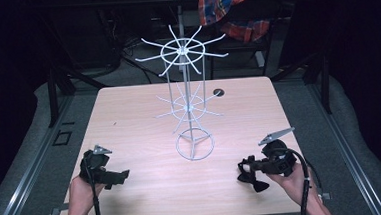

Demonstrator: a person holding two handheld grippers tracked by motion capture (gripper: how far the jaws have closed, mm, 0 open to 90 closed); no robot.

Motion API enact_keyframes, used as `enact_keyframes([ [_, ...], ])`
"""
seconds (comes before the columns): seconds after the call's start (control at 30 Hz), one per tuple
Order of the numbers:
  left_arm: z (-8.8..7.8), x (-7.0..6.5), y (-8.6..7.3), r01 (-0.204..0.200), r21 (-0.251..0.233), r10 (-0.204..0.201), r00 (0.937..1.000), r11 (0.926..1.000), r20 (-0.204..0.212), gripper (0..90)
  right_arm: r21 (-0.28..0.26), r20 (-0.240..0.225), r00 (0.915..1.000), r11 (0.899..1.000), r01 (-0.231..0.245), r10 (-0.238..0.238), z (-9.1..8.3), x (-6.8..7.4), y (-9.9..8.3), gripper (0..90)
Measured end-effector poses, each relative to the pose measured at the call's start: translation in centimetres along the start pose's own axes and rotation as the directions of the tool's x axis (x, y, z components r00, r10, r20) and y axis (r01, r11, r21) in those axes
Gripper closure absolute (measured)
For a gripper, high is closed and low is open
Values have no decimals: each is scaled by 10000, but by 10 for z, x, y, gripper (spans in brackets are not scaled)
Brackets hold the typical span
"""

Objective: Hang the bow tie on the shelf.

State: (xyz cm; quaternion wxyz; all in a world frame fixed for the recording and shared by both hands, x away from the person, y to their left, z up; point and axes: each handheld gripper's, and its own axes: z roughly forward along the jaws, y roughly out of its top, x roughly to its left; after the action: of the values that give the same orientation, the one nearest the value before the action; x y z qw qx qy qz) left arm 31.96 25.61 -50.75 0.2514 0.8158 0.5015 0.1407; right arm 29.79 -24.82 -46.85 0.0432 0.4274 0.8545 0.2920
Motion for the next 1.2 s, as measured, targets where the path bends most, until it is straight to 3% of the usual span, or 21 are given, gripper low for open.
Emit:
enact_keyframes([
  [0.63, 0, -1, 0, -38, 85, 39, 9999, 10000, -104, 0, -490, -207, 9998, 9988, 51, -61, -21, 1, 12, 897],
  [1.2, 0, 0, -1, 98, 158, -95, 9997, 9998, -213, 1, -989, -246, 9989, 9944, 384, -410, -32, 3, 37, 896],
])
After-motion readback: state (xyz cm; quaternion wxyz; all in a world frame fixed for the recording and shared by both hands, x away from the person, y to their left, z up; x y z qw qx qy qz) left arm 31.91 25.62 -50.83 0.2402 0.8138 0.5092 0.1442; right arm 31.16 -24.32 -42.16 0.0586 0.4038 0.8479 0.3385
